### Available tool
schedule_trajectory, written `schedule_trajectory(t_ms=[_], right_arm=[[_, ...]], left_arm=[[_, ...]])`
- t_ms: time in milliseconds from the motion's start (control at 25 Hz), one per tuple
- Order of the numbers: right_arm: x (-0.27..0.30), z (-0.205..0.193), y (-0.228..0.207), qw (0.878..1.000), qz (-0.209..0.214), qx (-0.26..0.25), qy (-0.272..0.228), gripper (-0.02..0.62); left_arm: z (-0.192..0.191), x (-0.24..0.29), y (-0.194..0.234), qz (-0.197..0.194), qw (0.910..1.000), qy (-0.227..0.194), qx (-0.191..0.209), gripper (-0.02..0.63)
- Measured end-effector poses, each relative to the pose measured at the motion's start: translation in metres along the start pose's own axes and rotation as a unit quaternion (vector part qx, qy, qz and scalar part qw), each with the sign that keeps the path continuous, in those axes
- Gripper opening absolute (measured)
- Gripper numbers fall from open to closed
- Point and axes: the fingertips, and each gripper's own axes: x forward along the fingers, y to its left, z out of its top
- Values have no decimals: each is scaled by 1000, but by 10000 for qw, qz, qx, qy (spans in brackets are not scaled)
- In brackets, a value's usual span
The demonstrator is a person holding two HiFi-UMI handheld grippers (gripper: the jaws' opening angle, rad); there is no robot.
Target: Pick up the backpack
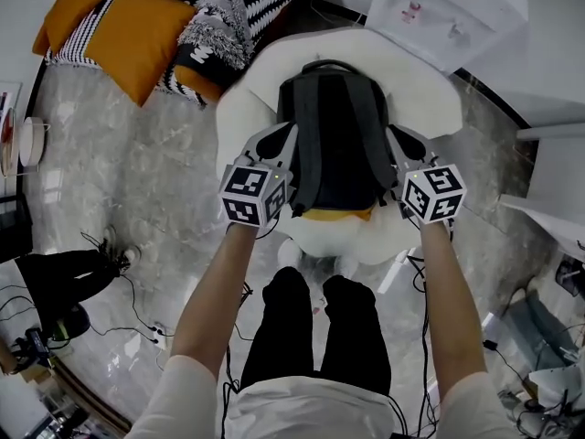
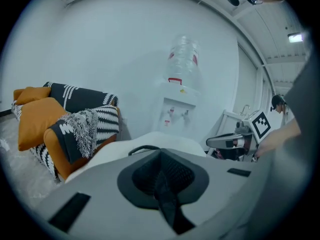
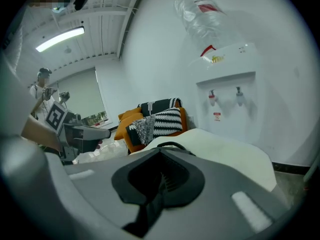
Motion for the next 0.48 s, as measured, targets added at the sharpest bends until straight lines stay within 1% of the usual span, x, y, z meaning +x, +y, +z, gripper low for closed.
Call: schedule_trajectory(t_ms=[160, 400, 480], right_arm=[[16, -26, -13, 10000, -30, -62, -2, 2], [40, -54, -26, 9998, -103, -191, -12, 2], [46, -60, -30, 9996, -141, -249, -2, 2]], left_arm=[[-30, 18, 13, 59, 10000, 39, -6, 0], [-68, 44, 32, 92, 9999, 122, 75, 2], [-79, 54, 38, 77, 9998, 183, 83, 37]])
